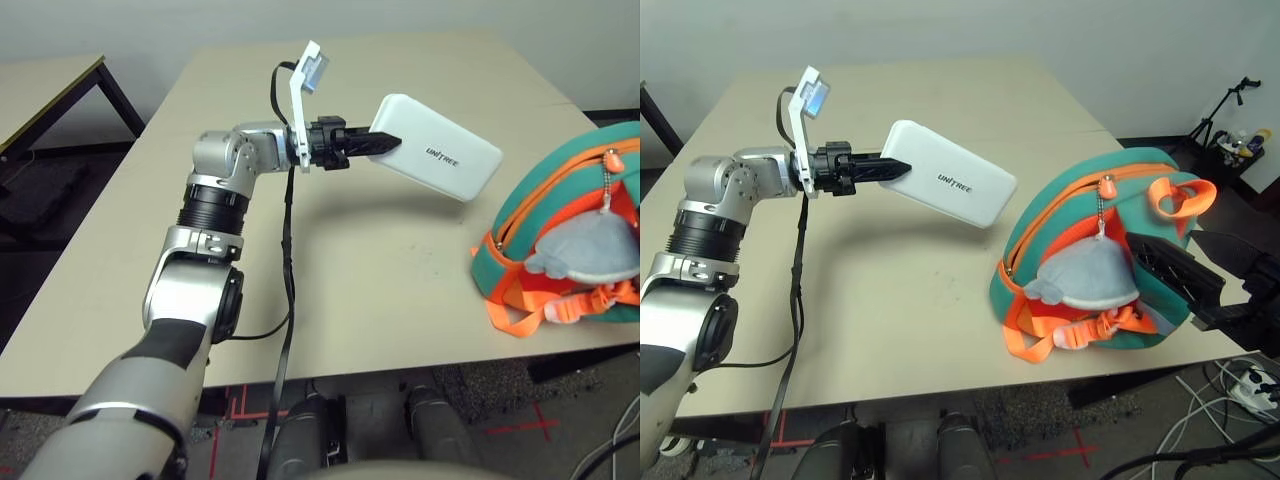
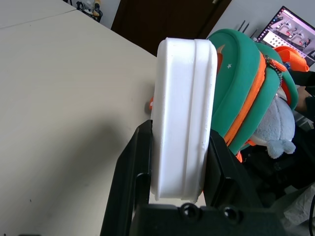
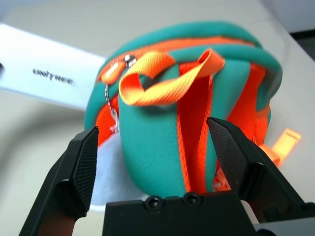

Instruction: Put the pencil case into the backpack and zip it.

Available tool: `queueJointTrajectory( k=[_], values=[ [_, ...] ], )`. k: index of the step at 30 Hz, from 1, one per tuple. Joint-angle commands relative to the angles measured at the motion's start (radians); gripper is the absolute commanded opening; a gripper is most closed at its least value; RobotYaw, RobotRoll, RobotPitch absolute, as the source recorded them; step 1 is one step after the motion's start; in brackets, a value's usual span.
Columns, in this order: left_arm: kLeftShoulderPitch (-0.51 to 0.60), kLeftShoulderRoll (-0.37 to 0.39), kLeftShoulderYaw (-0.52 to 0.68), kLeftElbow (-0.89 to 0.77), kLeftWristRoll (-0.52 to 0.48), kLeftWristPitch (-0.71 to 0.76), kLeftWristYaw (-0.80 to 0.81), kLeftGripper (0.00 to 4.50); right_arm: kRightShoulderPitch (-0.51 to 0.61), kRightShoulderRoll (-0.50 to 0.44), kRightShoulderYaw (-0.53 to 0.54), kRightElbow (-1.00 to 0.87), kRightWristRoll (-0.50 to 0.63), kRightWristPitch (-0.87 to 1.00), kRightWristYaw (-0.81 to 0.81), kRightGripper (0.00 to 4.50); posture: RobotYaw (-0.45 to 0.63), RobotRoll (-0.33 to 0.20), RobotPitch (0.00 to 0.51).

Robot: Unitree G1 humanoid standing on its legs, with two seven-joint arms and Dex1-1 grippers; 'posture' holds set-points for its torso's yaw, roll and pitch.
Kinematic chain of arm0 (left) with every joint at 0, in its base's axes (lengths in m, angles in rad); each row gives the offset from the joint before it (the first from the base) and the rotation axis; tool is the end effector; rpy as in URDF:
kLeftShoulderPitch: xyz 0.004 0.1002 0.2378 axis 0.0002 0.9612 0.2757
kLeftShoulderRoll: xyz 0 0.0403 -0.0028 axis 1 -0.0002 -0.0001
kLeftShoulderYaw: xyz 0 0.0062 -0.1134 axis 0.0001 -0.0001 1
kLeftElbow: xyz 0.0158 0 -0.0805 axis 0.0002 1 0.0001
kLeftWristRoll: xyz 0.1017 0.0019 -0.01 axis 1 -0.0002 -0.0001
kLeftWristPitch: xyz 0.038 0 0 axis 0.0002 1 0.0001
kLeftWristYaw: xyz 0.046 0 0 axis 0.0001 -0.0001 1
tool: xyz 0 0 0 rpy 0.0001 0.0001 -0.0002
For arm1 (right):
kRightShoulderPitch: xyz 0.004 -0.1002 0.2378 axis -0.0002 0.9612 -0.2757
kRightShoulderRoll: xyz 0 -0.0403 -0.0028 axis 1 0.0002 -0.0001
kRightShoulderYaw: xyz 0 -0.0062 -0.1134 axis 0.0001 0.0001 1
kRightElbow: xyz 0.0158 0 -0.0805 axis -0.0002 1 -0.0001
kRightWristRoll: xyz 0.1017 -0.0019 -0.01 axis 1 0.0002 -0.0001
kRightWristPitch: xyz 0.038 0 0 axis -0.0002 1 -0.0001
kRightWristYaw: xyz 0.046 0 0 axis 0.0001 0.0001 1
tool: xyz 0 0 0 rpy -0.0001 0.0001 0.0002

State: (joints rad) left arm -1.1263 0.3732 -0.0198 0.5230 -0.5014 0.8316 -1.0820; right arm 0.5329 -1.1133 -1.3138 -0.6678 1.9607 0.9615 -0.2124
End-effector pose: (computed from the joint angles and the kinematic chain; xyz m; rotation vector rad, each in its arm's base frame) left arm 0.3610 0.1574 0.2426 -0.1857 0.2008 -1.2902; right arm 0.0774 -0.2901 0.2816 0.0955 0.1723 0.1759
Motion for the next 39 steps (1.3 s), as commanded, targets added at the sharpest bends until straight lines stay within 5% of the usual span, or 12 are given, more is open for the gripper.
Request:
queueJointTrajectory(
  k=[1,15,27,33,39],
  values=[
    [-0.012,-0.005,-0.002,-0.002,0.008,-0.015,-0.009,1.41,0.022,-0.019,0.024,-0.017,0.002,-0.016,-0.022,4.5,-0.35,0.0,0.056],
    [0.002,0.023,0.022,-0.084,-0.012,0.025,0.02,1.41,-0.075,-0.039,0.287,0.059,-0.299,-0.017,-0.002,4.5,-0.28,0.0,0.043],
    [0.013,0.04,0.03,-0.094,-0.019,0.032,0.041,1.41,-0.151,-0.073,0.17,0.068,-0.258,0.048,0.047,4.5,-0.28,0.0,0.038],
    [0.008,0.026,0.03,-0.096,-0.023,0.033,0.042,1.41,-0.184,-0.036,0.32,0.098,-0.374,0.021,0.048,4.5,-0.27,0.0,0.035],
    [0.015,0.031,0.034,-0.138,-0.036,0.058,0.049,1.41,-0.335,0.01,0.507,0.188,-0.52,-0.034,0.009,4.5,-0.24,0.0,0.036]
  ],
)
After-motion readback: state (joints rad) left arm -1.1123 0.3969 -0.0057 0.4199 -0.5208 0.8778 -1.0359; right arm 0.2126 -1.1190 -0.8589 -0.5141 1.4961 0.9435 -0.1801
